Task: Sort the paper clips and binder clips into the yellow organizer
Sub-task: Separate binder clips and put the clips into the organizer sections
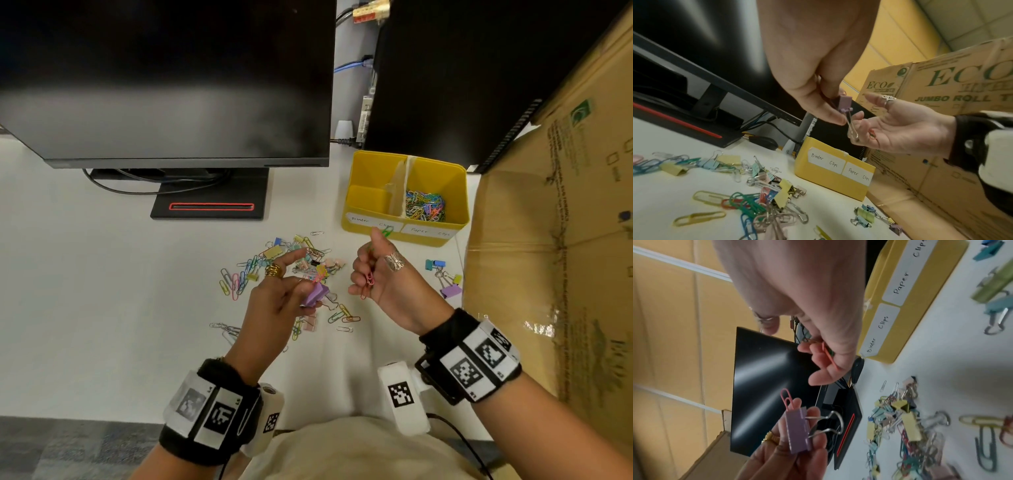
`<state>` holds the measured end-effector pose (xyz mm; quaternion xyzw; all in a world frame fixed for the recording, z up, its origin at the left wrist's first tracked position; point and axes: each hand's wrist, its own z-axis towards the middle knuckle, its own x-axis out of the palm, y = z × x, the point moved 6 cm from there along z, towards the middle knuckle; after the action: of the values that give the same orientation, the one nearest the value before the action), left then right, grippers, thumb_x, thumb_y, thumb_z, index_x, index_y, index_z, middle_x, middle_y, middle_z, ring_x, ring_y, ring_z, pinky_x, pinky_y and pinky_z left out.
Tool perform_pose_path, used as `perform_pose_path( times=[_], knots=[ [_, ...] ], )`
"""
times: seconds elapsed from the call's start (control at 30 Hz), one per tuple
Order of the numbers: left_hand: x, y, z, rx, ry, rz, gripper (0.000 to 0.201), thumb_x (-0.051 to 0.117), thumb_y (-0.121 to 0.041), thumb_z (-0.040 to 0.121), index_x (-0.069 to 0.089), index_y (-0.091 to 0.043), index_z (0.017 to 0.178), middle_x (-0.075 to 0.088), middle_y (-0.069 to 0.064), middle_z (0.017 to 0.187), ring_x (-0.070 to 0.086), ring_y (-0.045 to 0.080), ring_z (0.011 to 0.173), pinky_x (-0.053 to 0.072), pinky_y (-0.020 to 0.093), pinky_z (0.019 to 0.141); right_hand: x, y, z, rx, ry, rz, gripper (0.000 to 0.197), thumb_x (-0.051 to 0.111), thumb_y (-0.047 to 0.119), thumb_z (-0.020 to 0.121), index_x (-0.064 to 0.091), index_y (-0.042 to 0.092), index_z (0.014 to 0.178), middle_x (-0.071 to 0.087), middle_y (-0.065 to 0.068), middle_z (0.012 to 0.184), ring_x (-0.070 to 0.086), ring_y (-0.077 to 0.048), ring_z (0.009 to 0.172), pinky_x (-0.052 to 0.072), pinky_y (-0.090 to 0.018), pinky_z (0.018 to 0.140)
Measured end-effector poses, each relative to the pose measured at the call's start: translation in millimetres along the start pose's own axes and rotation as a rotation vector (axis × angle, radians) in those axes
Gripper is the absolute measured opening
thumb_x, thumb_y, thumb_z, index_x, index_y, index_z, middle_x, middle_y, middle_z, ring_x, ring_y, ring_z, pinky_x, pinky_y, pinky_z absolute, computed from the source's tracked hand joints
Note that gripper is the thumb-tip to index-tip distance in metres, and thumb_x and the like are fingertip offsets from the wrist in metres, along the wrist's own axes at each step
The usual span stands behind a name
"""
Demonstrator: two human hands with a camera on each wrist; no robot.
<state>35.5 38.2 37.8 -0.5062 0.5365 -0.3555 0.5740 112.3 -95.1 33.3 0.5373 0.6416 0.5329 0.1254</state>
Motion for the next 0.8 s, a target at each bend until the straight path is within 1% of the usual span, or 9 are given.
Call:
perform_pose_path(
  times=[0.13, 0.3, 0.37, 0.47, 0.53, 0.6, 0.67, 0.73, 0.8],
  knots=[
    [4.3, -11.4, -7.7, 0.079, 0.019, 0.100, 0.033, 0.046, -0.010, 0.094, 0.064, -0.031, 0.074, 0.035, -0.030, 0.132, 0.066, -0.002, 0.086, 0.059, 0.020, 0.070, -0.3, -8.0, -1.7, -0.004, -0.075, -0.043, 0.036, 0.056, 0.033, 0.082, 0.037, 0.018, 0.055, 0.033, 0.004, 0.052, 0.034, -0.014, 0.051, 0.034, -0.019, 0.043],
    [8.2, -8.0, -13.1, 0.064, 0.041, 0.110, 0.024, 0.047, -0.010, 0.094, 0.069, -0.013, 0.083, 0.028, -0.043, 0.126, 0.070, 0.010, 0.075, 0.061, 0.033, 0.068, 14.8, -10.0, -11.8, -0.083, 0.070, -0.291, 0.008, 0.062, 0.016, 0.081, 0.060, 0.017, 0.073, 0.057, 0.012, 0.054, 0.045, 0.000, 0.049, 0.033, -0.014, 0.047],
    [10.6, -5.2, -13.7, 0.045, 0.057, 0.074, 0.023, 0.050, -0.010, 0.093, 0.069, -0.001, 0.085, 0.030, -0.038, 0.127, 0.070, 0.010, 0.082, 0.060, 0.028, 0.070, 17.6, -9.1, -14.7, -0.158, 0.074, -0.395, 0.017, 0.060, 0.000, 0.082, 0.062, 0.013, 0.072, 0.063, 0.016, 0.048, 0.052, 0.005, 0.046, 0.037, -0.006, 0.047],
    [11.6, -1.2, -16.3, 0.016, 0.082, -0.005, 0.026, 0.054, -0.015, 0.091, 0.070, 0.004, 0.087, 0.054, -0.027, 0.108, 0.046, -0.005, 0.122, 0.052, 0.008, 0.072, 15.2, -7.8, -16.8, -0.250, 0.018, -0.427, 0.022, 0.061, -0.006, 0.080, 0.062, 0.013, 0.067, 0.064, 0.016, 0.048, 0.053, 0.006, 0.046, 0.039, -0.003, 0.050],
    [10.0, 0.2, -18.1, -0.019, 0.091, -0.048, 0.024, 0.058, -0.023, 0.088, 0.072, -0.003, 0.085, 0.063, -0.013, 0.107, 0.032, 0.003, 0.136, 0.054, 0.014, 0.079, 14.6, -8.3, -19.1, -0.272, 0.005, -0.397, 0.023, 0.059, -0.007, 0.080, 0.061, 0.012, 0.067, 0.062, 0.015, 0.047, 0.052, 0.005, 0.045, 0.039, -0.004, 0.049],
    [9.2, -2.8, -20.9, -0.090, 0.091, -0.172, 0.011, 0.062, -0.026, 0.083, 0.072, -0.026, 0.084, 0.059, 0.007, 0.120, 0.047, 0.020, 0.128, 0.053, 0.034, 0.090, 12.5, -9.6, -21.2, -0.290, -0.018, -0.362, 0.025, 0.059, -0.007, 0.081, 0.060, 0.013, 0.066, 0.060, 0.015, 0.046, 0.049, 0.004, 0.044, 0.037, -0.005, 0.048],
    [9.4, -9.5, -22.8, -0.121, 0.079, -0.285, 0.030, 0.065, -0.019, 0.083, 0.067, -0.048, 0.080, 0.054, 0.019, 0.127, 0.060, 0.034, 0.109, 0.048, 0.039, 0.089, 11.3, -9.6, -22.0, -0.318, -0.030, -0.317, 0.025, 0.064, -0.001, 0.078, 0.063, 0.018, 0.062, 0.057, 0.014, 0.047, 0.043, 0.002, 0.045, 0.035, -0.009, 0.046],
    [8.6, -16.9, -23.5, -0.092, 0.078, -0.328, 0.038, 0.065, -0.007, 0.084, 0.066, -0.045, 0.081, 0.056, 0.021, 0.125, 0.062, 0.036, 0.095, 0.047, 0.034, 0.080, 10.2, -8.6, -21.6, -0.329, -0.038, -0.258, 0.022, 0.064, 0.006, 0.073, 0.065, 0.022, 0.058, 0.054, 0.013, 0.047, 0.040, 0.000, 0.045, 0.032, -0.012, 0.043],
    [7.4, -24.0, -23.5, -0.018, 0.090, -0.239, 0.027, 0.066, -0.003, 0.081, 0.069, -0.028, 0.087, 0.053, 0.011, 0.129, 0.065, 0.013, 0.089, 0.050, 0.022, 0.075, 10.2, -3.1, -23.3, -0.331, -0.045, -0.223, 0.024, 0.059, -0.003, 0.077, 0.063, 0.016, 0.063, 0.055, 0.013, 0.047, 0.044, 0.001, 0.045, 0.030, -0.012, 0.041]
  ],
)
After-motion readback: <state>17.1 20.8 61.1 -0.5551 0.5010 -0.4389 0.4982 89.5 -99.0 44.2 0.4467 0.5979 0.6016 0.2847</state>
